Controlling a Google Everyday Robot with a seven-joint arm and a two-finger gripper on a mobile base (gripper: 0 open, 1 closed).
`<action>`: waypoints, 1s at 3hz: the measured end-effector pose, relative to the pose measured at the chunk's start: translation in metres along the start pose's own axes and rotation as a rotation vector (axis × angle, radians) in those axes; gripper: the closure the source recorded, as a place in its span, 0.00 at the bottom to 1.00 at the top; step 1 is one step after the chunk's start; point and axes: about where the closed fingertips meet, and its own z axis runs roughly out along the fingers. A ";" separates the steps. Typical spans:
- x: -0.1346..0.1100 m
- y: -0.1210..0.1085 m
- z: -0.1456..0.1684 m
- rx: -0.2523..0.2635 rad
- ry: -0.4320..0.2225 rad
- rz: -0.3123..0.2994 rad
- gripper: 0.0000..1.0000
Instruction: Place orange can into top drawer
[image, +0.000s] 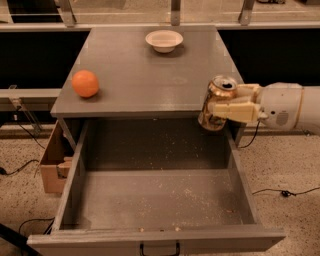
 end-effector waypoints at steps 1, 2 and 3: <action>0.043 0.028 0.023 -0.115 0.039 -0.068 1.00; 0.087 0.051 0.046 -0.169 0.089 -0.116 1.00; 0.131 0.071 0.073 -0.178 0.139 -0.141 1.00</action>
Offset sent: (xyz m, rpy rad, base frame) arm -0.0453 0.0743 -0.1620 -0.1970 -0.0171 0.2410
